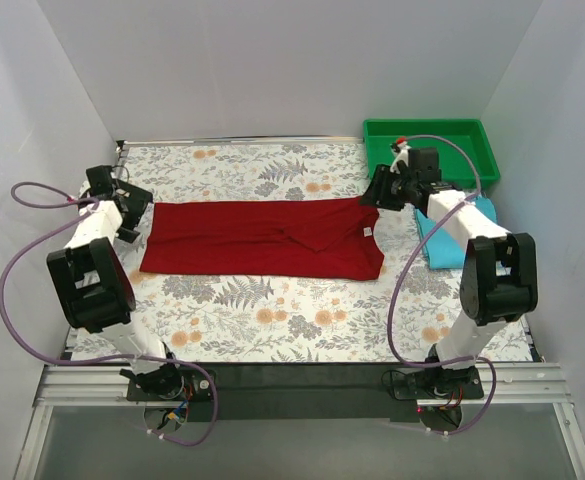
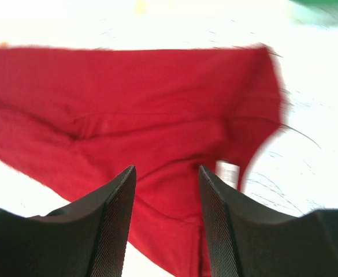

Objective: Fold and stack the t-shirts
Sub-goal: Fold the tshirt

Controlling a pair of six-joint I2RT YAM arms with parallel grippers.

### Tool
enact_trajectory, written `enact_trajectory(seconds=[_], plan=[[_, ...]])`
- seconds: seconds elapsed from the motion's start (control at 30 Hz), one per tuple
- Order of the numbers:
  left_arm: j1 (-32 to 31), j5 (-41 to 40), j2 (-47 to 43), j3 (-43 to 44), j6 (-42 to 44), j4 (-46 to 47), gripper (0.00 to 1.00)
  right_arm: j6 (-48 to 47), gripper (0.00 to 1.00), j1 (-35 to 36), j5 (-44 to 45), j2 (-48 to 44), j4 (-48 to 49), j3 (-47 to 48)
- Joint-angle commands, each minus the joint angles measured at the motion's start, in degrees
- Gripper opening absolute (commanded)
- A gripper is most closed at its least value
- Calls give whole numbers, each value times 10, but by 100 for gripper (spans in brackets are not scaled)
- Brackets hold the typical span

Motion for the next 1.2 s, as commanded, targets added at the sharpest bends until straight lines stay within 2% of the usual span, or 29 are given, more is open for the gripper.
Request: enact_trajectory(seconds=[0.0, 0.1, 0.3, 0.57, 0.77, 1.03, 1.17], plan=[[-63, -36, -87, -22, 41, 1, 83, -119, 46, 78, 26, -44, -9, 9], [-136, -69, -127, -66, 72, 0, 83, -193, 45, 153, 63, -38, -40, 23], [-256, -108, -199, -134, 137, -2, 83, -254, 44, 251, 131, 8, -86, 35], [-364, -118, -224, -215, 163, 12, 83, -278, 38, 296, 205, 58, -109, 59], [-393, -120, -205, -246, 165, 45, 83, -286, 32, 302, 220, 85, -127, 84], [-395, -126, -195, -261, 177, 70, 83, -289, 31, 305, 212, 100, -141, 98], [-395, -127, -191, -259, 179, 74, 83, -292, 31, 306, 182, 101, -143, 96]])
